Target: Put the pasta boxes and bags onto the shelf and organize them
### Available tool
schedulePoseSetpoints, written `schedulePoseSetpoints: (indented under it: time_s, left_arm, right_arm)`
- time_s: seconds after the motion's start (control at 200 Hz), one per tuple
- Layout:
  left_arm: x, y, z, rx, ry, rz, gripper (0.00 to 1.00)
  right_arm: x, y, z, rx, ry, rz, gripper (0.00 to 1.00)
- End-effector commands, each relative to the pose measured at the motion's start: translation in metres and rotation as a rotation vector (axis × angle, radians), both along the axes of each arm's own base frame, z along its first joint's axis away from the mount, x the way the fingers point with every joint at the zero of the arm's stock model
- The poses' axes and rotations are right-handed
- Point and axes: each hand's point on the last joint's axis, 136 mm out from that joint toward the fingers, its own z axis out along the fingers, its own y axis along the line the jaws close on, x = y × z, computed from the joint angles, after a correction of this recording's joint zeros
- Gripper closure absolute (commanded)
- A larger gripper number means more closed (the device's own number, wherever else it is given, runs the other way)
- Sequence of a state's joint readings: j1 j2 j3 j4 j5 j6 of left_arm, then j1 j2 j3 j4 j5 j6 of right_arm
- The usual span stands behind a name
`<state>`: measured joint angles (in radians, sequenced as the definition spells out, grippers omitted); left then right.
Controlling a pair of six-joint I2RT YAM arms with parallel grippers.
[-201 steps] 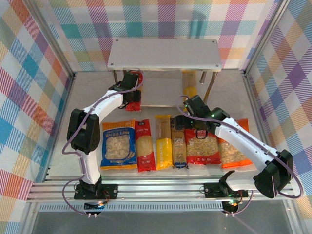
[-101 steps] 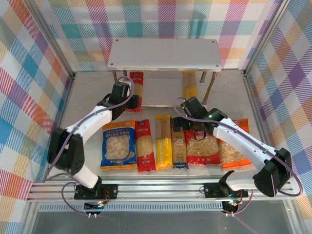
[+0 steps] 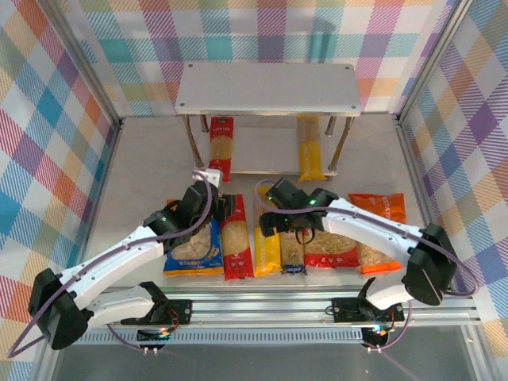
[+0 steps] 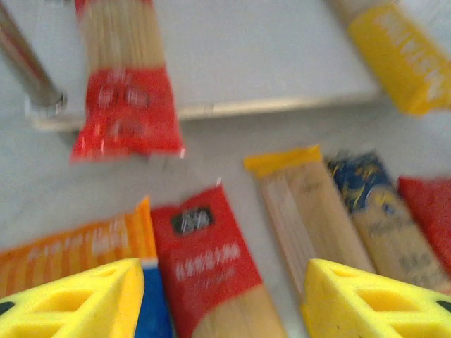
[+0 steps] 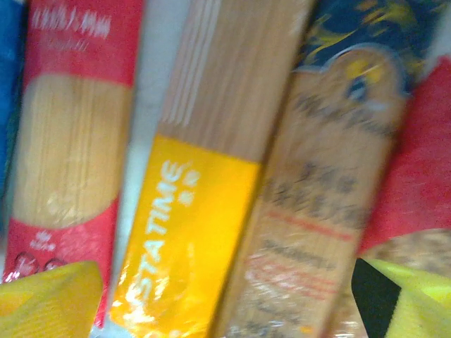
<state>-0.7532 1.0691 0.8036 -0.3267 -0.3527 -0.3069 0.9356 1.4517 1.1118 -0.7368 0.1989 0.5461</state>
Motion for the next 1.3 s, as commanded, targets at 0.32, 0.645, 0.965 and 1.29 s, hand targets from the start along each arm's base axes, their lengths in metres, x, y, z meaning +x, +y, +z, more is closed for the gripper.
schedulePoseSetpoints:
  time_s: [0.32, 0.645, 0.965, 1.29]
  left_arm:
    - [-0.026, 0.067, 0.063, -0.012, -0.134, 0.198, 0.29]
    - [-0.033, 0.078, 0.064, -0.010, -0.142, 0.217, 0.27]
    - [-0.034, 0.082, 0.066, 0.005, -0.154, 0.220, 0.25]
    - [-0.032, 0.080, 0.066, 0.007, -0.155, 0.220, 0.25]
  right_arm:
    - [-0.053, 0.104, -0.060, 0.037, 0.184, 0.166, 0.04]
    - [-0.055, 0.127, -0.086, -0.026, 0.242, 0.210, 0.01]
    - [-0.055, 0.122, -0.099, -0.092, 0.276, 0.180, 0.01]
    - [-0.064, 0.130, -0.113, -0.116, 0.342, 0.201, 0.01]
